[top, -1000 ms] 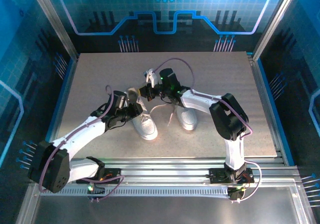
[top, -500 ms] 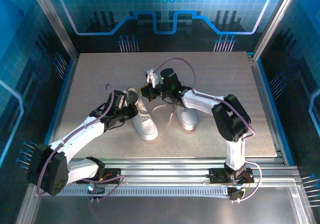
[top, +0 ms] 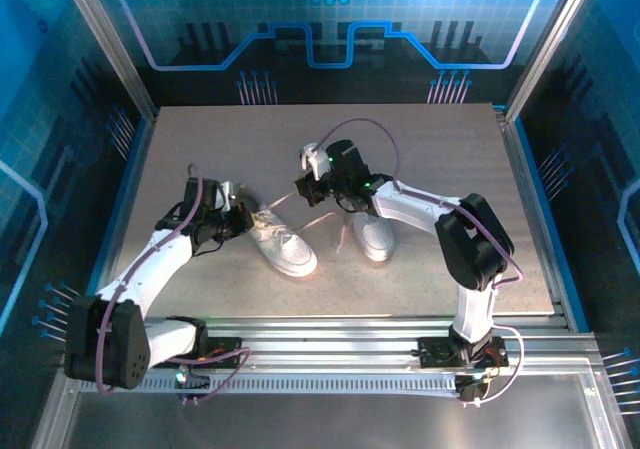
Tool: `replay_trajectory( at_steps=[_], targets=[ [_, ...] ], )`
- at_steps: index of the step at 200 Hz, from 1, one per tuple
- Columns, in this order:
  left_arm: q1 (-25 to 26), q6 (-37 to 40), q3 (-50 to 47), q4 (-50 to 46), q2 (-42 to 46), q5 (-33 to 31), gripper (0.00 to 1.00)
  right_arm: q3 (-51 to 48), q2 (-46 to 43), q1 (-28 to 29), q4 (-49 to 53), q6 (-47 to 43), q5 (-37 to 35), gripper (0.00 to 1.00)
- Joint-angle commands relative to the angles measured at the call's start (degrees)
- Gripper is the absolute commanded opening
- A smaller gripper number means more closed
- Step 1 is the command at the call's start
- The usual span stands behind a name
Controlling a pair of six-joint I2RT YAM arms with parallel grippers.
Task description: Tie the shoes
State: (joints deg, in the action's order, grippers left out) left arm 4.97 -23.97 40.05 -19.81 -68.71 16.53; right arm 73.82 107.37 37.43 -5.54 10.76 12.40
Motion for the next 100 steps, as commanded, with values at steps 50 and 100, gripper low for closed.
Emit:
replay_trajectory(
  at_steps=[50,100],
  targets=[
    [-3.39,2.29,-5.66,-3.86,0.31,2.32,0.00,2.25,0.72,-2.27,5.76,-6.89,-12.22,0.00],
    [-6.92,2.36,-6.04,-3.54,-0.65,4.57,0.00,3.52,-0.08,-4.51,7.72,-10.20,-16.54,0.00]
  ],
)
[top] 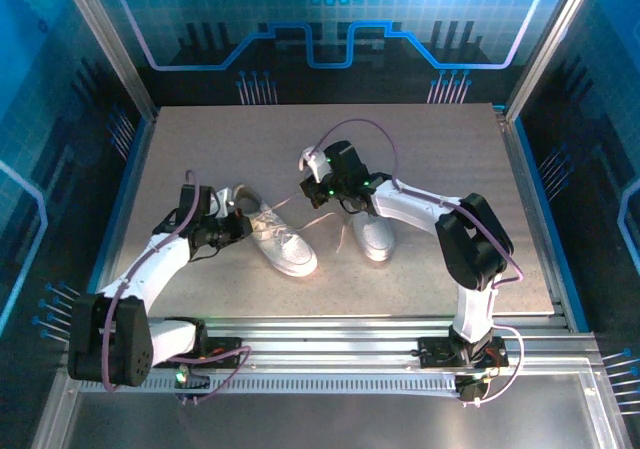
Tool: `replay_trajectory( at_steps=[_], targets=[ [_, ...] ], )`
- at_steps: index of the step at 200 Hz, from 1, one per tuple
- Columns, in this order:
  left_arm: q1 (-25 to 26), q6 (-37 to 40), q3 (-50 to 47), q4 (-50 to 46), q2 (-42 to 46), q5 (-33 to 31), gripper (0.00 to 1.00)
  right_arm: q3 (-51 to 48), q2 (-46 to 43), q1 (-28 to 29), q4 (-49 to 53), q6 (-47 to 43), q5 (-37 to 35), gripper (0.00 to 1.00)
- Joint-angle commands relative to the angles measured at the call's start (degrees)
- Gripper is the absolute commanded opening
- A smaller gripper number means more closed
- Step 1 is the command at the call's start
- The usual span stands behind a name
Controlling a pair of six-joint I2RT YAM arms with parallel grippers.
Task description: Tie the shoes
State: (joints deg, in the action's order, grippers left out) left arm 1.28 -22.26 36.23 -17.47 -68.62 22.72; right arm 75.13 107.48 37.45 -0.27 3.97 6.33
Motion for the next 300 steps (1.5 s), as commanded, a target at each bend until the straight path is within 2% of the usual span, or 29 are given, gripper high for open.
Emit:
replay_trajectory(
  at_steps=[1,46,99,126,137,157,179,198,229,269,300],
  targets=[
    [-3.30,0.60,-2.21,-5.85,-0.82,-1.53,0.00,2.16,-0.18,-4.64,2.46,-3.47,-10.46,0.00],
    [-5.35,1.27,-0.56,-5.05,-3.24,-0.25,0.00,1.42,-1.35,-7.97,2.76,-4.04,-10.68,0.00],
    [-6.11,0.08,0.64,-1.14,-6.99,2.10,0.00,1.59,-7.01,-7.96,5.21,-6.78,-11.07,0.00],
    [-5.75,-0.79,2.36,1.88,-10.18,3.56,0.00,1.25,-9.91,-7.34,6.28,-6.85,-3.03,0.00],
    [-5.76,-0.41,2.99,2.18,-10.22,3.34,0.00,1.41,-9.93,-7.12,7.17,-6.63,1.68,0.00],
    [-5.76,0.29,3.84,2.10,-8.97,3.02,0.00,0.47,-9.02,-6.08,6.86,-5.65,6.09,0.00],
    [-4.15,1.17,5.32,0.91,-6.14,1.55,0.21,0.32,-7.41,-5.39,7.35,-4.41,6.12,0.00],
    [0.78,2.56,8.83,-1.17,-4.92,-2.85,0.39,1.93,-5.64,-5.71,9.17,-2.91,6.00,0.00],
    [10.09,3.19,17.09,-0.91,-10.53,-8.00,0.55,3.99,-3.91,-6.57,11.82,0.79,3.94,0.00],
    [15.84,3.32,26.87,1.81,-23.89,-8.21,0.57,2.92,-4.90,-7.69,12.09,2.89,3.57,0.00],
    [16.56,3.94,29.26,-1.22,-29.36,-10.94,0.53,1.54,-6.56,-8.45,12.48,3.06,3.30,0.00]
  ],
)
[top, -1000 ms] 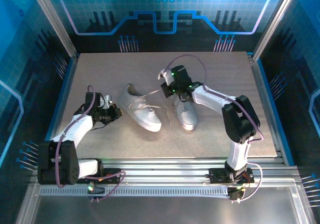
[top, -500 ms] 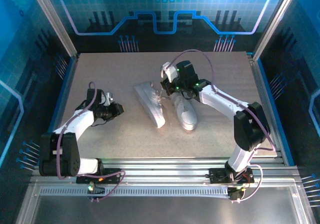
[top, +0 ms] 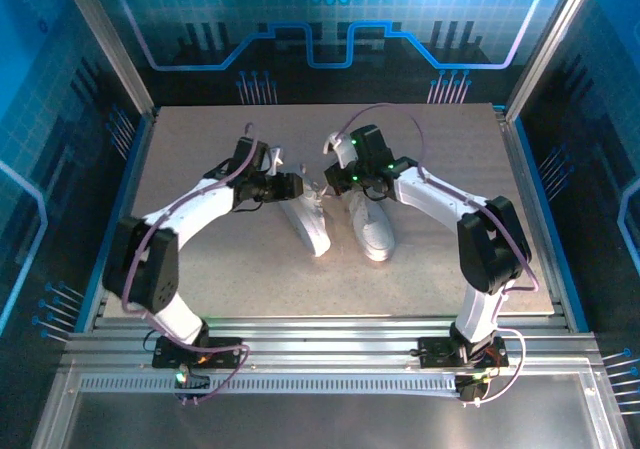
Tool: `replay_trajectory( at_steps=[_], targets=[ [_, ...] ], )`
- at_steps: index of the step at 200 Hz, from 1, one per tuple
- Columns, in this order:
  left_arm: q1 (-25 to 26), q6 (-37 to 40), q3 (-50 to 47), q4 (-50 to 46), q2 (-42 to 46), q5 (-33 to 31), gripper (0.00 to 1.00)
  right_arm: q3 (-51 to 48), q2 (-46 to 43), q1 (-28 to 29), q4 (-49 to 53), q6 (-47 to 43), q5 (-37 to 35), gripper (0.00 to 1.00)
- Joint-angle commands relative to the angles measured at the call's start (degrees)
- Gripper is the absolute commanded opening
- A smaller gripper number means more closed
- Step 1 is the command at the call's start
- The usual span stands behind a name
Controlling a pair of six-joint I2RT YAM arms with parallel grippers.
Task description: Tie the shoes
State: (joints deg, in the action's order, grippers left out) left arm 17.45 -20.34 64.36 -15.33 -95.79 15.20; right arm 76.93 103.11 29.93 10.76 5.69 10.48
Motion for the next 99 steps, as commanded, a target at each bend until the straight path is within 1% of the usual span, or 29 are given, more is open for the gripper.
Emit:
replay_trajectory(
  at_steps=[1,15,26,72,99],
  targets=[
    [0.39,1.99,1.04,-3.46,-2.16,-3.69,0.53,-0.31,-2.20,-0.93,1.40,1.34,-0.88,0.00],
    [0.01,2.53,-1.32,-4.39,-1.33,-5.66,0.52,-0.96,-3.19,-1.03,1.34,1.16,-0.50,0.00],
    [-0.84,2.54,-4.16,-4.18,-0.11,-5.92,0.52,-1.42,-4.10,-1.06,1.26,1.07,0.22,0.00],
    [-7.40,1.14,-15.37,-4.40,6.67,-5.72,0.51,-3.00,-8.36,-0.59,-0.56,3.30,3.69,0.00],
    [-10.88,1.10,-19.21,-3.97,11.03,-4.74,0.50,-3.05,-9.35,0.08,-1.90,5.13,6.07,0.00]
  ],
)
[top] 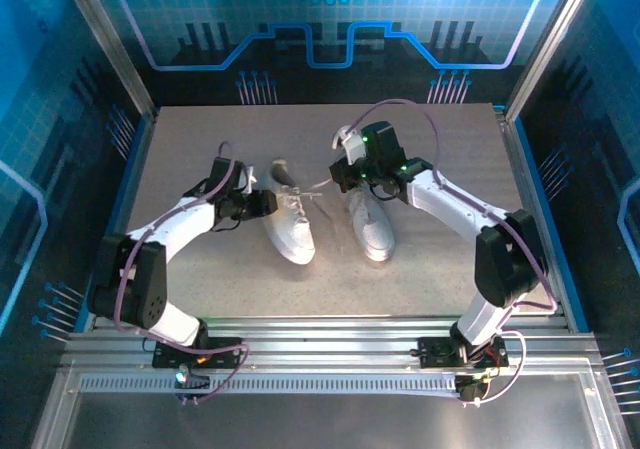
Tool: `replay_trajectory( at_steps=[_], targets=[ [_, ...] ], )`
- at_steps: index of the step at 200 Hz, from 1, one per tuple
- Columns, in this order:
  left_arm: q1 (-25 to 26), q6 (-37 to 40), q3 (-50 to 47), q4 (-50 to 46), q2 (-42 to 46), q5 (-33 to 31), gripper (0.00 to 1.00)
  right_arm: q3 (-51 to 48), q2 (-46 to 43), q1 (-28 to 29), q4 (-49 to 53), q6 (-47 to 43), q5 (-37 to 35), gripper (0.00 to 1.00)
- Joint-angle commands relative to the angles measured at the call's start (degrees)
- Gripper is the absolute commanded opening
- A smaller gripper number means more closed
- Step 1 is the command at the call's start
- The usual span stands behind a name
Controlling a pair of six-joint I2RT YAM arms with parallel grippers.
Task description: Tie the shoes
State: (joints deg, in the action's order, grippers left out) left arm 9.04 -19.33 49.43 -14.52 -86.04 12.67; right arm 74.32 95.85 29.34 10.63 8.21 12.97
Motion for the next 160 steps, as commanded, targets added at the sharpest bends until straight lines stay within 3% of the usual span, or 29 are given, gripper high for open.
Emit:
replay_trajectory(
  at_steps=[1,69,100,160],
  targets=[
    [-2.54,0.14,-4.36,-4.71,1.47,-2.16,0.50,-0.43,-2.09,0.69,-1.81,2.65,3.65,0.00],
    [-6.25,-1.72,-6.19,-6.74,15.41,-0.48,0.54,2.78,2.93,2.46,-4.26,6.16,9.59,0.00],
    [-6.15,-6.80,-8.36,-4.83,21.48,2.47,0.56,4.49,4.64,2.79,-3.96,6.32,10.42,0.00],
    [-1.35,-18.79,-11.46,6.88,17.58,5.56,0.54,5.13,5.74,2.99,-3.96,6.36,10.15,0.00]
  ],
)
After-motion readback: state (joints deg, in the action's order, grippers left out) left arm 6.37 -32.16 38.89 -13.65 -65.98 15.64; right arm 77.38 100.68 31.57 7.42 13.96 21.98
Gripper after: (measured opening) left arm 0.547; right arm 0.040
